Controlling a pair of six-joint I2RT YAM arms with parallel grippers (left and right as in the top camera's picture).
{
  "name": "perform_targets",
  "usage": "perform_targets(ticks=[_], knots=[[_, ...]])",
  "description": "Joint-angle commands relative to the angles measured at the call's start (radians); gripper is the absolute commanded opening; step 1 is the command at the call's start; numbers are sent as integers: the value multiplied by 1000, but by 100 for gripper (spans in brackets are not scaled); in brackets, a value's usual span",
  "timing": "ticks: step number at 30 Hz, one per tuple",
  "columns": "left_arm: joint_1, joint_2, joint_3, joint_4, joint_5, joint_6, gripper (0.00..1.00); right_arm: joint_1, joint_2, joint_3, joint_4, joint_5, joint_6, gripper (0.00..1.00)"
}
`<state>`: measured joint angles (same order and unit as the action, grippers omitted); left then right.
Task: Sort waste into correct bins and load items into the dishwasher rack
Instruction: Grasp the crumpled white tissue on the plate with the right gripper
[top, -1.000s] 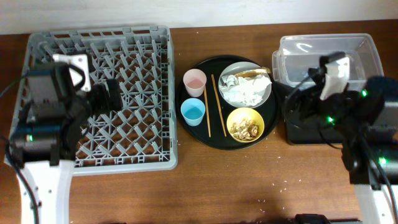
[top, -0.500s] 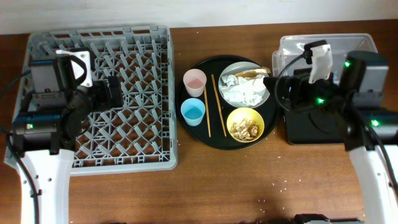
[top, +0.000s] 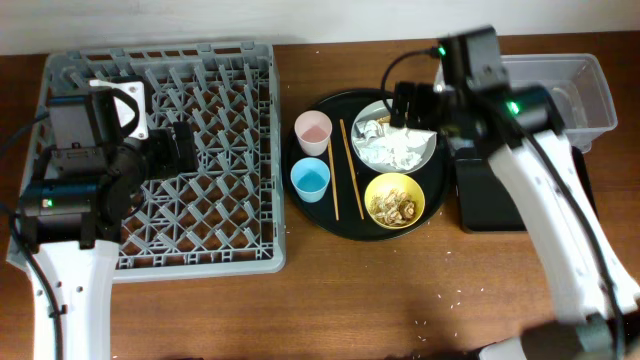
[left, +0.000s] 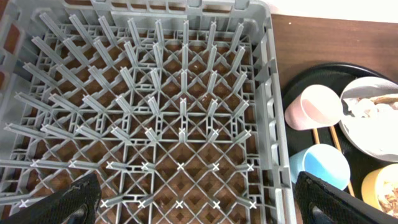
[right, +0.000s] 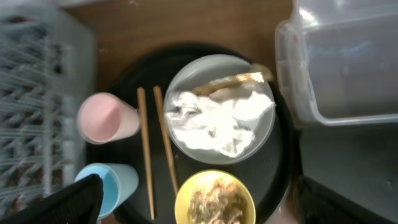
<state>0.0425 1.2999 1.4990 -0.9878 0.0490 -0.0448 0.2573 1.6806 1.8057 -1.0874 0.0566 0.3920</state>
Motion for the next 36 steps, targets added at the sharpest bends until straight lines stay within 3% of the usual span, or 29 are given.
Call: perform_targets(ticks=[1, 10, 21, 27, 32, 36], knots=[[6, 2, 22, -2, 11, 16, 99, 7, 186, 129, -25, 53, 90, 99], [6, 2, 22, -2, 11, 16, 99, 4, 409, 128, 26, -34, 98, 97], [6, 2, 22, -2, 11, 16, 99, 3, 555, 126, 40, -19, -364, 96], [6, 2, 22, -2, 11, 16, 99, -13, 617, 126, 64, -18, -441, 96], [6, 2, 22, -2, 11, 16, 99, -25, 635, 121, 104, -20, -441, 86], [6, 2, 22, -2, 11, 16, 99, -23, 637, 114, 116, -23, -440, 63]])
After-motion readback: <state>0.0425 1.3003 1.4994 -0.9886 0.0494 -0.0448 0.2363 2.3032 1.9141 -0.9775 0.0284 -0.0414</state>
